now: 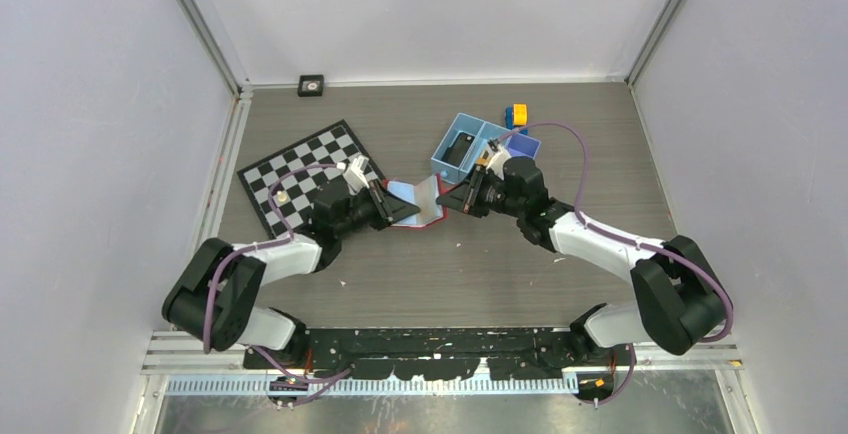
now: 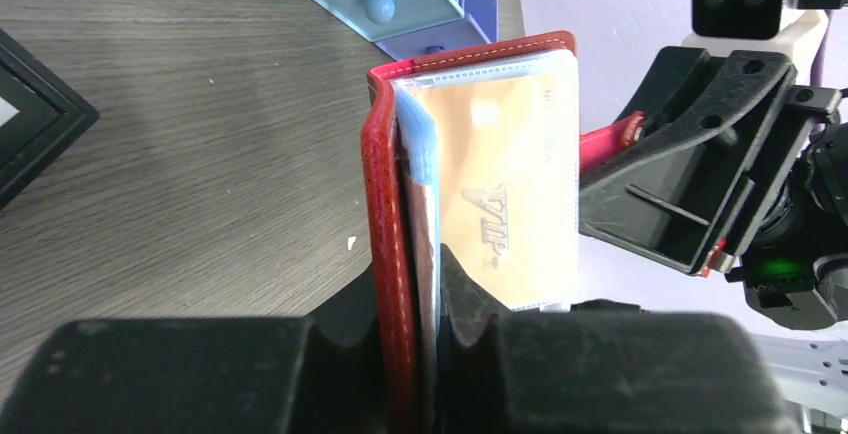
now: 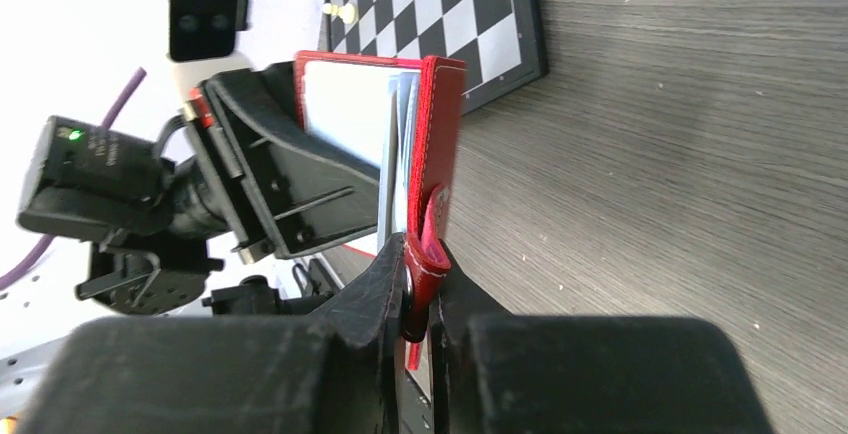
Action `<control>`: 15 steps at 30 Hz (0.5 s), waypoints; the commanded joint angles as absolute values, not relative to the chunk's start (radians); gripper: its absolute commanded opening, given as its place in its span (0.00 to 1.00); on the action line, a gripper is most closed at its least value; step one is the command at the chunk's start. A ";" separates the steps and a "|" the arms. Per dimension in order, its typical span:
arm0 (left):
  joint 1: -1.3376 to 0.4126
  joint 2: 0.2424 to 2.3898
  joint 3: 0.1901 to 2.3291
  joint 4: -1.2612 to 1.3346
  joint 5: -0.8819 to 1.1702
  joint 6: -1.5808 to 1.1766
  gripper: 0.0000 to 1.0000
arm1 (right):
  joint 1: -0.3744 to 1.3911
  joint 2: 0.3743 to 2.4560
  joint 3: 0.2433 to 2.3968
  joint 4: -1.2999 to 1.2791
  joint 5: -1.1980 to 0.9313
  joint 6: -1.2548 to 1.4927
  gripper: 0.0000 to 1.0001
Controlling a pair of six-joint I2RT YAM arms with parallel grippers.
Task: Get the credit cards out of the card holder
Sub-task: Remove the credit card from the card holder.
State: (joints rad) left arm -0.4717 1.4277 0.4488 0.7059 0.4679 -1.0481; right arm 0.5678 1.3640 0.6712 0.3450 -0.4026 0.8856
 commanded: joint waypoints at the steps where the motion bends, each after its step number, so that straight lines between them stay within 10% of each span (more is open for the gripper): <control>1: -0.487 1.315 0.477 0.648 0.438 -0.966 0.00 | 0.573 1.389 0.720 0.247 -0.339 0.833 0.01; 6: -0.506 1.309 0.495 0.611 0.425 -0.937 0.00 | 0.589 1.414 0.733 0.267 -0.376 0.831 0.09; 15: -0.535 1.316 0.539 0.509 0.390 -0.883 0.00 | 0.616 1.423 0.743 0.281 -0.395 0.822 0.51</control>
State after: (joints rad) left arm -0.5053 1.3350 0.4637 0.5041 0.3801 -0.9283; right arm 0.5980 1.4147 0.6998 0.2611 -0.3851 0.8433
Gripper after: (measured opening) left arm 0.137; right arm 0.447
